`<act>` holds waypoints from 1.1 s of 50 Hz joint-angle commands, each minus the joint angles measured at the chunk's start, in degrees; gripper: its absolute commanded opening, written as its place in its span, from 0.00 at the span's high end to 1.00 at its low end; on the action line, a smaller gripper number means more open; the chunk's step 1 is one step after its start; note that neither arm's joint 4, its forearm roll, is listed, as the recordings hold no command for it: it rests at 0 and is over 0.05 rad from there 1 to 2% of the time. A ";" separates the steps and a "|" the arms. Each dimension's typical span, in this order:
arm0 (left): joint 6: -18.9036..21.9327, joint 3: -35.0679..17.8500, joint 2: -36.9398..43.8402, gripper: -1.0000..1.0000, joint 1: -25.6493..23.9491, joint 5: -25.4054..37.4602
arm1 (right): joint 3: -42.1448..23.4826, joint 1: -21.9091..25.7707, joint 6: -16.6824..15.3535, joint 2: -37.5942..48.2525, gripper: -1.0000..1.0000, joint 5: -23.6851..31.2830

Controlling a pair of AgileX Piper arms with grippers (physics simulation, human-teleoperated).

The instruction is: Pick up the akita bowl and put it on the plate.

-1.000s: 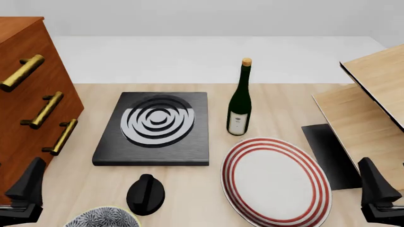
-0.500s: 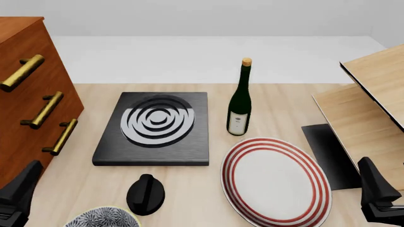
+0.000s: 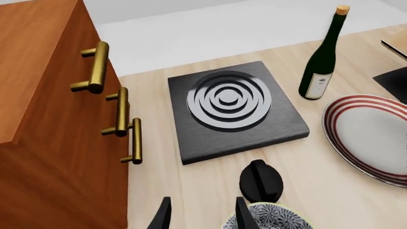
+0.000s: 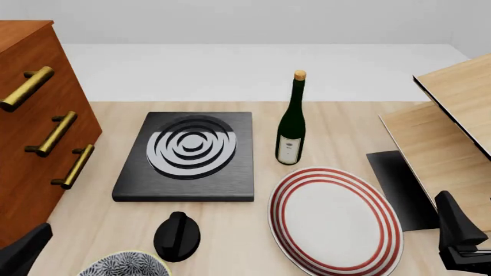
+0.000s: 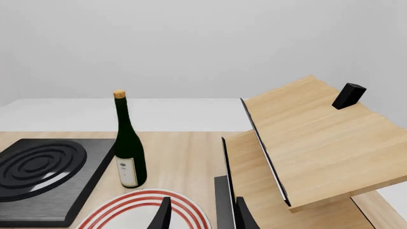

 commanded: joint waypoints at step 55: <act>6.82 13.53 8.92 0.00 -1.70 -0.73 | 0.00 0.00 0.01 0.01 0.00 0.00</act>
